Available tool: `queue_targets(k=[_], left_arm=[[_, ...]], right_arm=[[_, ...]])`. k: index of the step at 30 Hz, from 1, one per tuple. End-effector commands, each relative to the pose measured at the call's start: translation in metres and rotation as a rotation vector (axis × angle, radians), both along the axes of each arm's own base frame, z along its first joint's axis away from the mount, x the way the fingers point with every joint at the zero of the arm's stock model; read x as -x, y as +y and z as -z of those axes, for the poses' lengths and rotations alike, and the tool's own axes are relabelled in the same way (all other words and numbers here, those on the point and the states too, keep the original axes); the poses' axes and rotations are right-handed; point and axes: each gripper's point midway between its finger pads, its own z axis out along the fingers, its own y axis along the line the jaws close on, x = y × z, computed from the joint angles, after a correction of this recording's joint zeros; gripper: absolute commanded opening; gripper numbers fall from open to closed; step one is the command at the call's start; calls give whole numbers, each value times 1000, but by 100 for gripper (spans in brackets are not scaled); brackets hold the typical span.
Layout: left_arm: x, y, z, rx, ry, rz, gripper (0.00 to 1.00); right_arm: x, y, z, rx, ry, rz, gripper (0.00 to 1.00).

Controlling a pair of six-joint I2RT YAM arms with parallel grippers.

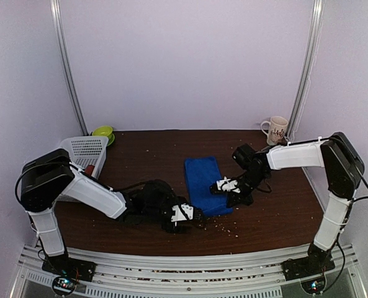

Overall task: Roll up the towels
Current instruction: Roll the towel at the center of the board.

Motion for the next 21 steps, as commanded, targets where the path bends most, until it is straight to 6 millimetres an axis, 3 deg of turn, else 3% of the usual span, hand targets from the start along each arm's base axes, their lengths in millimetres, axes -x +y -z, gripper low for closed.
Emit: queue_targets(k=[1,14,21], left_arm=[[1,-9,-3,44,-59,5,73],[-4,-25,12,53,-6,-67,70],[-9,-29,13,63,34,-118,51]], right_arm=[[-7,-2,-1,-2,29,38,0],[-13,-3,1,4,26,64,0],[-14,-4,1,7,20,67,0]])
